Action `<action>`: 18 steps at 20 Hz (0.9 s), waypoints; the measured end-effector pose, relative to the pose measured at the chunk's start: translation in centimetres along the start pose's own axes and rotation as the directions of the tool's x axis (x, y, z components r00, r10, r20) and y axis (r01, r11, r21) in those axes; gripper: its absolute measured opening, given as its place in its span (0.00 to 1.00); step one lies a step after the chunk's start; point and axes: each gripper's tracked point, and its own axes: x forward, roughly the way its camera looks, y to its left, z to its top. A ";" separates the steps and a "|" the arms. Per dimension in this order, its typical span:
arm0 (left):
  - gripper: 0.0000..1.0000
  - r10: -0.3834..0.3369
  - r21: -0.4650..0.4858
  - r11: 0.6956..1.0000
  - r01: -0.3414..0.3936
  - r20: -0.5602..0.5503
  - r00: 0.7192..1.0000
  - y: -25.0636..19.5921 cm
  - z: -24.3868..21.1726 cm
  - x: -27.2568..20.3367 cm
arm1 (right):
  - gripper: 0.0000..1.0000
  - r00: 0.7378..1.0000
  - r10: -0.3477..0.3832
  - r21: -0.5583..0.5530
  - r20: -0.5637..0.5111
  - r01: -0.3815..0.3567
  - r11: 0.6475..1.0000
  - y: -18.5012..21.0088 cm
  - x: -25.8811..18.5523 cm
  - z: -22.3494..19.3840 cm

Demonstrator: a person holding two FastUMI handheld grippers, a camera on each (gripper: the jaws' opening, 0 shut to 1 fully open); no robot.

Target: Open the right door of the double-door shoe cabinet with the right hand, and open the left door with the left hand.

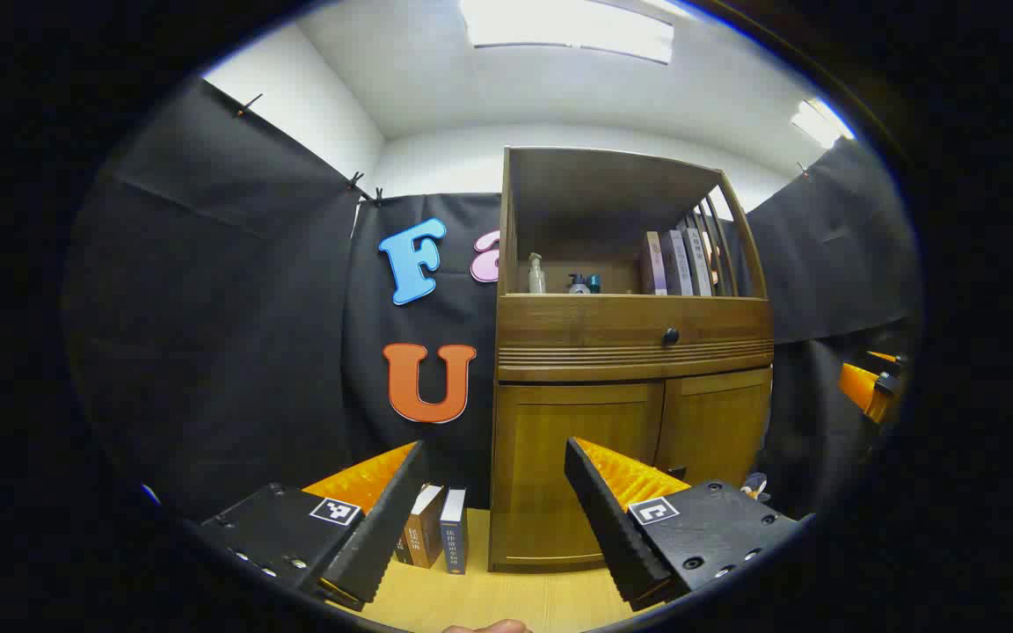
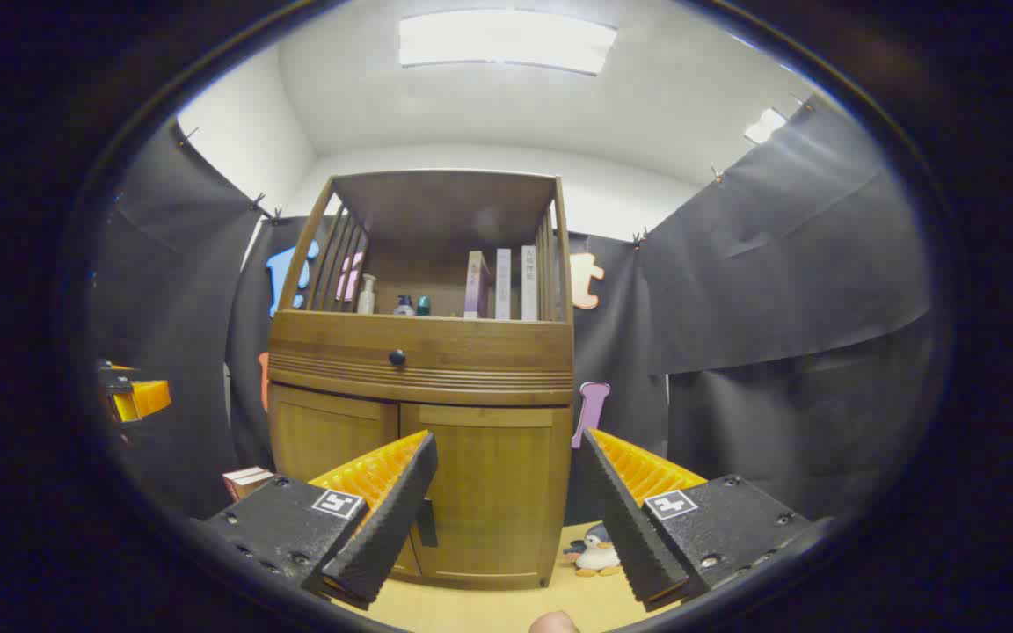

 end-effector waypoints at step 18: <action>0.95 -0.028 0.050 0.998 0.026 0.039 0.999 -3.8 0.1 3.5 | 1.00 0.992 0.085 0.033 -0.088 -0.082 0.996 0.9 6.0 -4.9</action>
